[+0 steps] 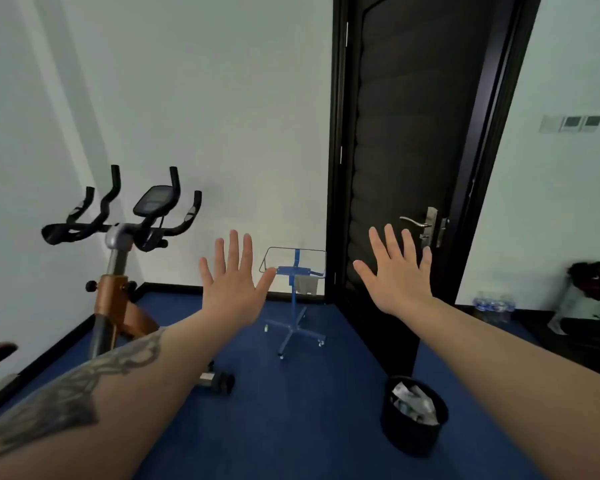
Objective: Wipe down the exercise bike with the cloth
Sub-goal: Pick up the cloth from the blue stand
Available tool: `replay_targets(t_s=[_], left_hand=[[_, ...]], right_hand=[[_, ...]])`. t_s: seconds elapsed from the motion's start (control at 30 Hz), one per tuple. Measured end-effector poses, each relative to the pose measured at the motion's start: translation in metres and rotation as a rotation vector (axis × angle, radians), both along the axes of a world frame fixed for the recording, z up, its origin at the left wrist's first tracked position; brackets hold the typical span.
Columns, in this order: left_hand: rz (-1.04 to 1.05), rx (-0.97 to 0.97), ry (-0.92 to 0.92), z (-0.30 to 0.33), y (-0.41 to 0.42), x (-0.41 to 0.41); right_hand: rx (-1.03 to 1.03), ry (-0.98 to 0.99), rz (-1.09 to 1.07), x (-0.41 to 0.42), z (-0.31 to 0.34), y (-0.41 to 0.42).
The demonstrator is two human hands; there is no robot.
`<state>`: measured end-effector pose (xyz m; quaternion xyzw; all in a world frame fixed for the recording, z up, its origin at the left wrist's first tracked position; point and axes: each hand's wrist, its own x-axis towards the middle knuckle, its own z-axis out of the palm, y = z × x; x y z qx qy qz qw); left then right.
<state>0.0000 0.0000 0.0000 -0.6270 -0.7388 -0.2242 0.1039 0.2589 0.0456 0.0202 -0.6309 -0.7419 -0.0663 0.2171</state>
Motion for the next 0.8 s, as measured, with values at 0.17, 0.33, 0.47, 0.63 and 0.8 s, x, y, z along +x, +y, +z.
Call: replay_targets(t_s=[0.17, 0.33, 0.47, 0.63, 0.8], left_hand=[[0.066, -0.034, -0.037, -0.008, 0.092, 0.011], [0.088, -0.09, -0.074, -0.028, 0.169, 0.018], [0.104, -0.13, -0.052, -0.051, 0.222, 0.006], [0.144, -0.21, -0.066, -0.086, 0.298, -0.023], [0.096, -0.288, -0.061, -0.116, 0.39, -0.054]], right_hand=[[-0.022, -0.102, -0.004, 0.028, -0.008, 0.094], [-0.071, -0.125, 0.024, 0.029, -0.023, 0.182], [-0.139, -0.132, 0.074, 0.004, -0.048, 0.24], [-0.207, -0.103, 0.103, -0.038, -0.081, 0.318], [-0.284, -0.098, 0.097, -0.074, -0.113, 0.399]])
